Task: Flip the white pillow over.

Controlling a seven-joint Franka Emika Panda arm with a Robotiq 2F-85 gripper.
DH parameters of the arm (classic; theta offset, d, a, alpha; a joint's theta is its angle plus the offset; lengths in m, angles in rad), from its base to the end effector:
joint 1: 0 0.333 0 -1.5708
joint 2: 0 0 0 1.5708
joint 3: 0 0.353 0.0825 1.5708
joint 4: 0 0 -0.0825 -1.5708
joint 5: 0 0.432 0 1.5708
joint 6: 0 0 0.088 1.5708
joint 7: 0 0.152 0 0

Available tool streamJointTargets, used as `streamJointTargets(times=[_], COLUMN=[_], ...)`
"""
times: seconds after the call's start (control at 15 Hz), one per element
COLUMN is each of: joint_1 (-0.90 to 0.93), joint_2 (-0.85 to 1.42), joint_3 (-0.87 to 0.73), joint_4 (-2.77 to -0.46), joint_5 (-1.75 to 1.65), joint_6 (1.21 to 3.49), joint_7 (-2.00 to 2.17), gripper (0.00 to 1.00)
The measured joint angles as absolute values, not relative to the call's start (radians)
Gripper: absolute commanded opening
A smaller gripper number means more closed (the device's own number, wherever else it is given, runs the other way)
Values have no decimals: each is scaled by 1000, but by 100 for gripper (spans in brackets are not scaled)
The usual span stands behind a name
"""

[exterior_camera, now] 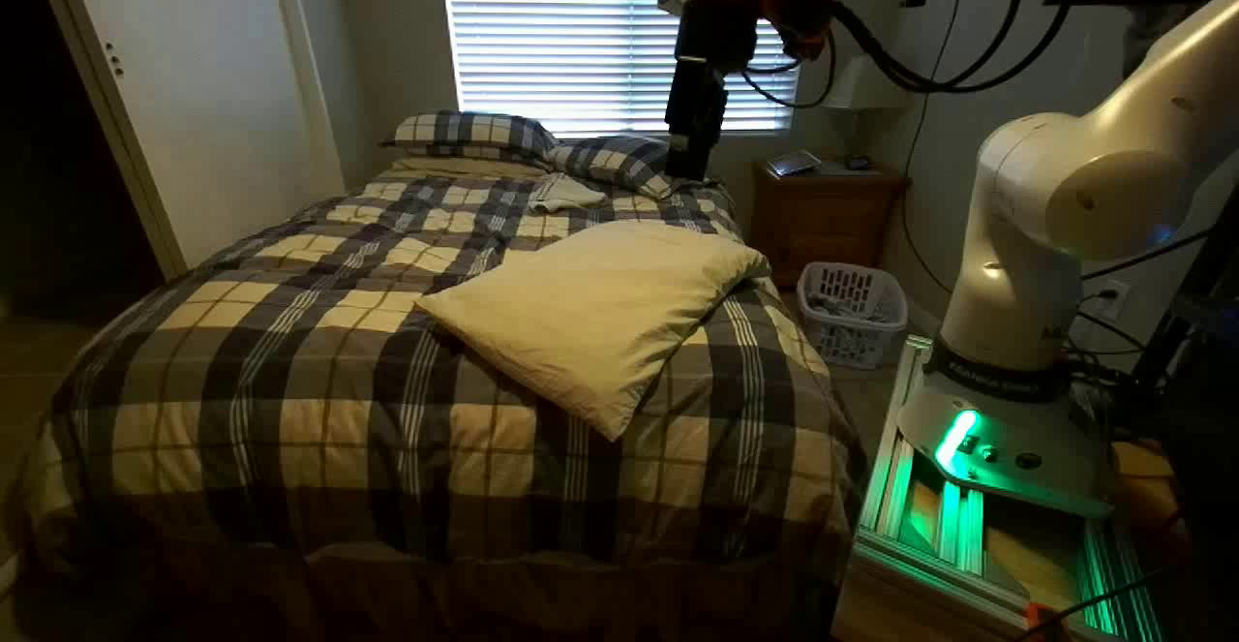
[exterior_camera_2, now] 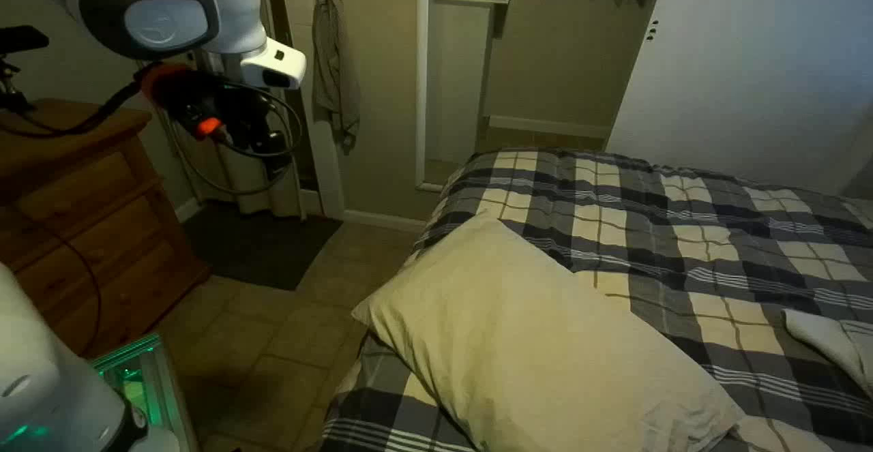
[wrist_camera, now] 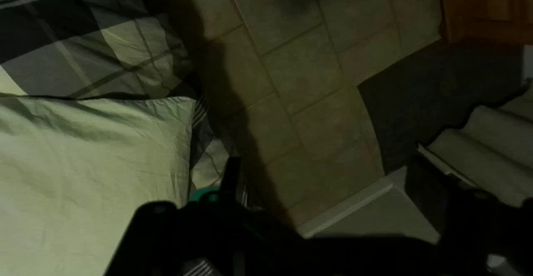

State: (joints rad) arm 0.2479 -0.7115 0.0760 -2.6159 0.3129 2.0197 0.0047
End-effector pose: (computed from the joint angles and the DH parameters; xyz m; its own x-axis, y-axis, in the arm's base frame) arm 0.3456 0.1471 0.4522 0.9805 0.1695 0.0991 0.1890 -0.9513 -0.2436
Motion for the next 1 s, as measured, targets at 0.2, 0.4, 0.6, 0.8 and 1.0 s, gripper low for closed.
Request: streamJointTargets(times=[0.2,0.4,0.6,0.8,1.0], joint_1=[248,248,248,247,192], joint_2=[-711,-711,-711,-711,-686], joint_3=[76,76,76,76,87], joint_4=[-2616,-2616,-2616,-2616,-2616], joint_5=[313,313,313,313,244], joint_6=[2020,2020,2020,2020,2034], joint_7=[5,5,5,5,13], gripper=[100,100,100,100,100])
